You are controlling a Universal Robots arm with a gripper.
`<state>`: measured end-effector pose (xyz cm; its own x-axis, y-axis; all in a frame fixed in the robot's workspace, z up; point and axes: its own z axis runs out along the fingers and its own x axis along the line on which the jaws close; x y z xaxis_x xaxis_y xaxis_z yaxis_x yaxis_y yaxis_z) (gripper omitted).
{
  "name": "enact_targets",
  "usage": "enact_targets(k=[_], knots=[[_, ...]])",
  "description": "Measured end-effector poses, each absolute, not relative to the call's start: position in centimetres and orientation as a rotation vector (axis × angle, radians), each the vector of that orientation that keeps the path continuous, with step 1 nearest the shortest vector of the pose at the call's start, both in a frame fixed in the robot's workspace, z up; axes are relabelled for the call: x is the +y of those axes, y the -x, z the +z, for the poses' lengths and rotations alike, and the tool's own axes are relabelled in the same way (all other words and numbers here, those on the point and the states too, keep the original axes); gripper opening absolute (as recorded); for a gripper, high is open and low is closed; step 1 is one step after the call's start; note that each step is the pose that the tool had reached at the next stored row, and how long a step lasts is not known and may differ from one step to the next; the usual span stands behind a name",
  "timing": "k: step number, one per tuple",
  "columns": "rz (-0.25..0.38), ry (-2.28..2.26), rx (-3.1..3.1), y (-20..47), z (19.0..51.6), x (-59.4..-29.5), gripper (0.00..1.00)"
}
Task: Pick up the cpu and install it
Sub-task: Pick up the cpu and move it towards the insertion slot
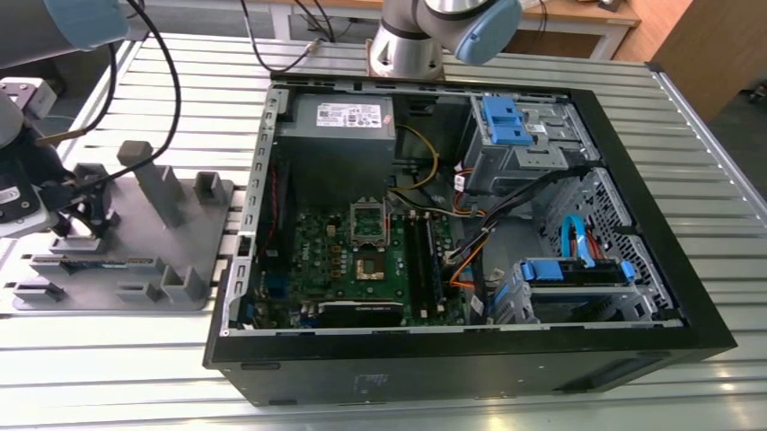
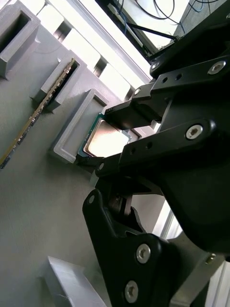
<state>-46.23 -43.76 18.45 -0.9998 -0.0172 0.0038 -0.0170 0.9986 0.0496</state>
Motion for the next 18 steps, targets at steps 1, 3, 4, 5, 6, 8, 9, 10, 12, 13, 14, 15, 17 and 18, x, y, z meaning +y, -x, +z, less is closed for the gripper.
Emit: enact_targets(k=[1,3,4,5,6,8,9,10,12,13,14,15,17,18], knots=[[-0.078,-0.027,-3.136,46.24,18.53,-43.76,0.47],[-0.078,-0.027,-3.137,46.23,18.63,-43.76,0.47],[-0.078,-0.027,-3.137,46.23,18.62,-43.76,0.47],[-0.079,-0.027,-3.137,46.23,18.62,-43.76,0.47],[-0.079,-0.027,-3.137,46.23,18.63,-43.76,0.47],[-0.078,-0.027,-3.137,46.23,18.63,-43.76,0.47],[-0.078,-0.027,-3.137,46.23,18.65,-43.76,0.47],[-0.078,-0.027,-3.137,46.23,18.64,-43.76,0.47],[-0.078,-0.027,-3.137,46.23,18.65,-43.76,0.47],[-0.078,-0.027,-3.137,46.23,18.65,-43.76,0.47],[-0.078,-0.027,-3.137,46.23,18.65,-43.76,0.47],[-0.078,-0.027,-3.137,46.23,18.66,-43.76,0.47],[-0.078,-0.027,-3.137,46.23,18.66,-43.76,0.47],[-0.078,-0.027,-3.137,46.23,18.96,-43.76,0.47]])
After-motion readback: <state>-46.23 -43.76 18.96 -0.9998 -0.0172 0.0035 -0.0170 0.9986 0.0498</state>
